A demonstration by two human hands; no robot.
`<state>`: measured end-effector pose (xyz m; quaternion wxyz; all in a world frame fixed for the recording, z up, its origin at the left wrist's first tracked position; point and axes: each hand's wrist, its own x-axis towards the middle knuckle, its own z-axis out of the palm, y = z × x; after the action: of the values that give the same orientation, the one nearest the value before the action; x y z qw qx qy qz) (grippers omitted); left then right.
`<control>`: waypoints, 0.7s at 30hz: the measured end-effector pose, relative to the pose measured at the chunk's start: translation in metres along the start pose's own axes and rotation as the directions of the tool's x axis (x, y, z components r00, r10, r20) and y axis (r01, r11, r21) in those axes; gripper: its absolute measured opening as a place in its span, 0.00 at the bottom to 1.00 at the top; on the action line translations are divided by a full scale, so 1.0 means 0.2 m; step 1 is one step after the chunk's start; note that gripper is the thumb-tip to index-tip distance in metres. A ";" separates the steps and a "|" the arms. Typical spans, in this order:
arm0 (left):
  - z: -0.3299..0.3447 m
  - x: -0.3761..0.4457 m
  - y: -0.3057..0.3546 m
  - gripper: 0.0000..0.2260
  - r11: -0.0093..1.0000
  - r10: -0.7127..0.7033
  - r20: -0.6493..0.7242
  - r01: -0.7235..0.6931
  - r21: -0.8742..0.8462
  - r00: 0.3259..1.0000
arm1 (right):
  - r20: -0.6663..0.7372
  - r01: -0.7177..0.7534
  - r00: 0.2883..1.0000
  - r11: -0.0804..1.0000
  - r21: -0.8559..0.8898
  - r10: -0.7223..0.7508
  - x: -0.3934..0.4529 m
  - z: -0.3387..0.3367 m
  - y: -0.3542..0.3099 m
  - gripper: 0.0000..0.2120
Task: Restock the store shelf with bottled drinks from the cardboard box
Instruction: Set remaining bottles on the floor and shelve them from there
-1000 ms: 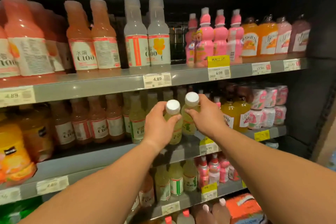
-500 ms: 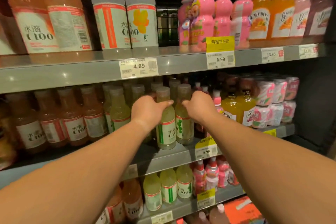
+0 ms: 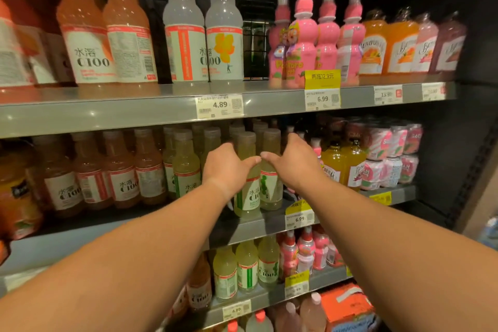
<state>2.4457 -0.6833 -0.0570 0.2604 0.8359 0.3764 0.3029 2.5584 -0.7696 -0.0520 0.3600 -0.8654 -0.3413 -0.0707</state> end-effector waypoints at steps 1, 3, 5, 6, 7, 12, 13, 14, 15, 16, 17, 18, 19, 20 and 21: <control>-0.03 -0.03 0.01 0.27 1.000 0.011 -0.023 -0.011 -0.004 1.000 | -0.002 0.012 1.000 1.000 -0.021 -0.012 -0.04 -0.03 -0.01 0.29; -0.08 -0.10 0.03 0.33 1.000 0.029 -0.042 -0.029 0.003 0.999 | 0.014 0.015 1.000 0.998 -0.068 -0.014 -0.14 -0.11 -0.02 0.30; -0.15 -0.19 0.05 0.34 0.999 0.048 -0.039 -0.049 -0.016 0.998 | 0.023 0.021 1.000 0.996 -0.090 -0.019 -0.26 -0.18 -0.04 0.29; -0.19 -0.24 0.06 0.33 0.998 0.058 -0.034 -0.058 -0.014 0.998 | 0.019 0.027 1.000 0.995 -0.098 -0.025 -0.32 -0.21 -0.05 0.29; -0.23 -0.28 0.07 0.33 0.998 0.070 -0.031 -0.070 -0.005 0.997 | 0.012 0.031 0.999 0.994 -0.107 -0.030 -0.37 -0.25 -0.06 0.28; -0.43 -0.53 0.12 0.31 0.993 0.115 -0.018 -0.114 0.031 0.993 | -0.027 0.051 0.998 0.992 -0.119 -0.055 -0.64 -0.44 -0.14 0.28; -0.46 -0.58 0.12 0.31 0.992 0.123 -0.020 -0.122 0.037 0.992 | -0.036 0.051 0.998 0.992 -0.116 -0.056 -0.69 -0.48 -0.16 0.28; -0.47 -0.62 0.13 0.31 0.991 0.129 -0.020 -0.128 0.042 0.991 | -0.042 0.053 0.997 0.992 -0.111 -0.058 -0.73 -0.51 -0.16 0.27; -0.49 -0.67 0.13 0.31 0.989 0.138 -0.017 -0.137 0.049 0.990 | -0.048 0.057 0.997 0.993 -0.107 -0.062 -0.77 -0.54 -0.16 0.27; -0.49 -0.72 0.13 0.31 0.987 0.150 -0.012 -0.149 0.058 0.989 | -0.053 0.065 0.996 0.992 -0.104 -0.071 -0.82 -0.55 -0.16 0.27; -0.48 -0.78 0.14 0.31 0.985 0.163 -0.004 -0.162 0.066 0.987 | -0.056 0.069 0.996 0.993 -0.100 -0.075 -0.87 -0.56 -0.14 0.26; -0.45 -0.83 0.13 0.30 0.984 0.168 0.007 -0.168 0.063 0.986 | -0.054 0.068 0.996 0.994 -0.091 -0.073 -0.92 -0.56 -0.11 0.25; -0.42 -0.88 0.12 0.30 0.984 0.169 0.018 -0.170 0.058 0.985 | -0.046 0.061 0.997 0.995 -0.080 -0.065 -0.98 -0.56 -0.07 0.25; -0.38 -0.94 0.11 0.29 0.985 0.164 0.026 -0.165 0.055 0.986 | -0.035 0.054 0.998 0.996 -0.075 -0.057 -1.04 -0.53 -0.03 0.25; -0.33 -1.00 0.10 0.29 0.986 0.157 0.037 -0.158 0.053 0.987 | -0.019 0.048 0.999 0.996 -0.079 -0.049 -1.10 -0.50 0.02 0.27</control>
<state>2.3019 -0.8374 -0.0609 0.2184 0.8748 0.3131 0.2982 2.4063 -0.9580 -0.0615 0.3272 -0.8696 -0.3554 -0.1018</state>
